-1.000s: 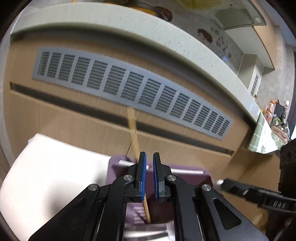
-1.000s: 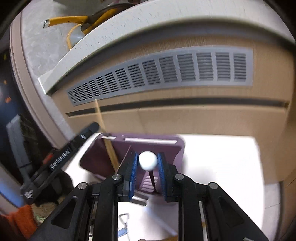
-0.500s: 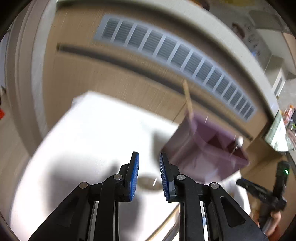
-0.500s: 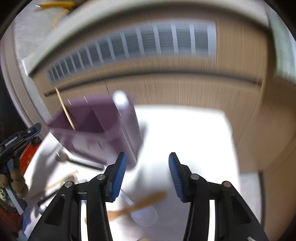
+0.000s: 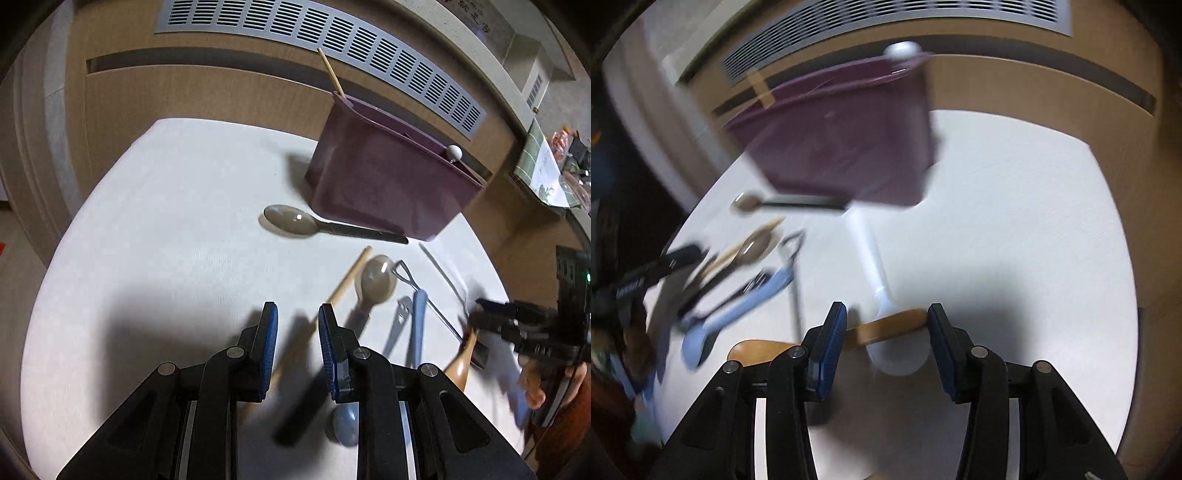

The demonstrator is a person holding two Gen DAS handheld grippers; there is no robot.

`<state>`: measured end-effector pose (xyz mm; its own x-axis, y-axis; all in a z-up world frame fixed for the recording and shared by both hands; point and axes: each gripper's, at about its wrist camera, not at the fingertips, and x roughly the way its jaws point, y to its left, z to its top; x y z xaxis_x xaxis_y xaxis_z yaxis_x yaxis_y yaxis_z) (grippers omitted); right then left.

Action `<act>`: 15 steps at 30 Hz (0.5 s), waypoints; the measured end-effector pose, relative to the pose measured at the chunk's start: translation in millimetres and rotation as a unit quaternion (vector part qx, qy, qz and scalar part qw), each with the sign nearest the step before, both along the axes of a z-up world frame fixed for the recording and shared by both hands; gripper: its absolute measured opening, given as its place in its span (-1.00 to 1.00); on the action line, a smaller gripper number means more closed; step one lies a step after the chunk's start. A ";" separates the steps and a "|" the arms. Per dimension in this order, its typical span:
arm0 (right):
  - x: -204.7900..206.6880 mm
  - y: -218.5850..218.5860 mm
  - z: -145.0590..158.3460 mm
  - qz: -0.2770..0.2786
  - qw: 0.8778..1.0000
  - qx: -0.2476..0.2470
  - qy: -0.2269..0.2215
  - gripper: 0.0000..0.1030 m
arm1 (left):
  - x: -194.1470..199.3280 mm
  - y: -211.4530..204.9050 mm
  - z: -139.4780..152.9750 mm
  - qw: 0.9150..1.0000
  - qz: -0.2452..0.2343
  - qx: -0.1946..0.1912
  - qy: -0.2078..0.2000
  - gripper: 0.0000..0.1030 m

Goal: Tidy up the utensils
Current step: 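Grasp the white plastic spoon with the right tool while the left tool grasps the blue spoon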

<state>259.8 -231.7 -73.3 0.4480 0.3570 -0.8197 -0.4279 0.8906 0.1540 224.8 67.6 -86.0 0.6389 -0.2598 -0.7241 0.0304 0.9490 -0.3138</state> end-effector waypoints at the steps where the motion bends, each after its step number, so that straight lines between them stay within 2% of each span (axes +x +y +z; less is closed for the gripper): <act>1: -4.8 1.9 1.0 0.005 1.000 -0.006 -0.001 -0.15 | -2.8 0.0 2.7 1.000 0.001 -0.001 -0.001 -0.54; 3: -18.6 5.7 4.2 0.013 0.999 -0.027 -0.012 -0.19 | -10.7 1.3 8.2 1.000 0.002 -0.003 -0.006 -0.54; 5: -31.8 8.2 11.5 0.012 0.998 -0.052 -0.046 -0.22 | -19.1 3.9 13.9 1.000 0.007 -0.001 -0.011 -0.54; 8: -59.3 15.0 28.3 0.029 0.990 -0.091 -0.104 -0.22 | -28.8 4.4 18.8 1.000 0.005 -0.001 -0.016 -0.54; 10: -72.8 22.2 31.4 0.046 0.984 -0.120 -0.127 -0.23 | -34.4 1.2 19.9 1.000 -0.005 -0.002 -0.015 -0.54; 12: -75.3 29.0 31.1 0.057 0.979 -0.139 -0.137 -0.23 | -37.5 -5.8 19.5 1.000 -0.021 0.001 -0.012 -0.54; 15: -58.7 25.7 29.1 0.033 0.984 -0.124 -0.122 -0.24 | -39.9 -18.4 18.4 0.999 -0.038 0.008 -0.010 -0.54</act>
<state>201.1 -206.1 -44.2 0.6252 0.1950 -0.7557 -0.4839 0.8566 -0.1792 184.9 49.2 -67.6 0.6327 -0.2967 -0.7153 0.1095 0.9487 -0.2967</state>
